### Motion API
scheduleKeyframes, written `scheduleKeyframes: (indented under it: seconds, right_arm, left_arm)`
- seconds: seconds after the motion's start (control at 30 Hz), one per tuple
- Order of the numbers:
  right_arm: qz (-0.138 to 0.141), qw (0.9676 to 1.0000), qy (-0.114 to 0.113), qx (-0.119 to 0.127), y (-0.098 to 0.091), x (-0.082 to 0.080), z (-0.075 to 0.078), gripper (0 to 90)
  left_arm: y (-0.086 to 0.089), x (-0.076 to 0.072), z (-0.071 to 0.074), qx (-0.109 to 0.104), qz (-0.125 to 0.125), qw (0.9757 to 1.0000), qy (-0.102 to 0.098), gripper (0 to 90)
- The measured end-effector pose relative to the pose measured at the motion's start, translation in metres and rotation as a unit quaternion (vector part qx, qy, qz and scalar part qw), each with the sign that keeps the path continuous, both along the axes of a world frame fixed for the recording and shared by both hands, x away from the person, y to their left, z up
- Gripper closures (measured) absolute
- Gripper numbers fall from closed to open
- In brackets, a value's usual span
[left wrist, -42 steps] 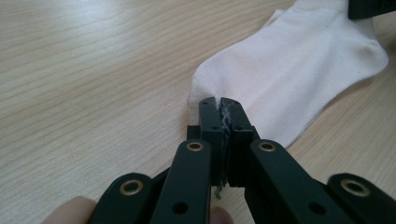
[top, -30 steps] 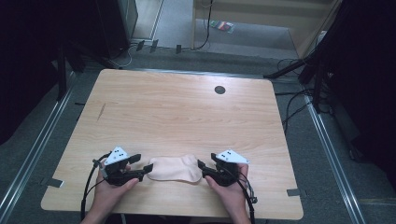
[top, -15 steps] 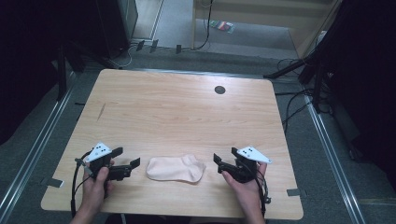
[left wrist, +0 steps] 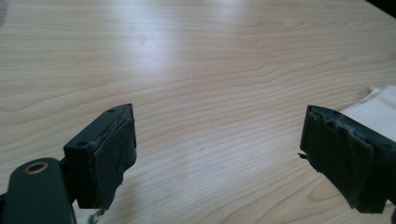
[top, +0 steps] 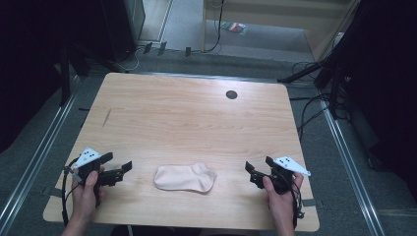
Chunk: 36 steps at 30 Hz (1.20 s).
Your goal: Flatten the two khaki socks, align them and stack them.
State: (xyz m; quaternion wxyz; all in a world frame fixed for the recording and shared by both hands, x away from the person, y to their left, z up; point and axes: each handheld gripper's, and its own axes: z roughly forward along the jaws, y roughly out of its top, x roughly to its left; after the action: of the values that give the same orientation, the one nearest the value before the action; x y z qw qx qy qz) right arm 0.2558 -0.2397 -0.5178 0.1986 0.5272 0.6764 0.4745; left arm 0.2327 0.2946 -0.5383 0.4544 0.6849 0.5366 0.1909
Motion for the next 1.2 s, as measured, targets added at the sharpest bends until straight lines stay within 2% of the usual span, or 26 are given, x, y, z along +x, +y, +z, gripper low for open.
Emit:
scheduleKeyframes:
  seconds: [0.37,0.67,0.97,1.2]
  right_arm:
    - [-0.027,0.9996,0.005,-0.008,-0.031,-0.008,-0.005,15.9]
    - [-0.045,0.9988,0.012,-0.013,-0.054,-0.019,-0.011,15.9]
    - [-0.063,0.9975,0.023,-0.022,-0.077,-0.029,-0.019,15.9]
    - [-0.08,0.9963,0.027,-0.014,-0.099,-0.041,-0.025,16.2]
  left_arm:
    - [0.031,-0.009,-0.004,0.019,0.026,0.9995,0.004,11.5]
    - [0.053,-0.016,-0.007,0.022,0.046,0.9987,0.006,11.5]
    - [0.068,-0.025,-0.01,0.03,0.051,0.9983,0.004,11.5]
    - [0.088,-0.034,-0.011,0.028,0.071,0.9971,0.003,11.6]
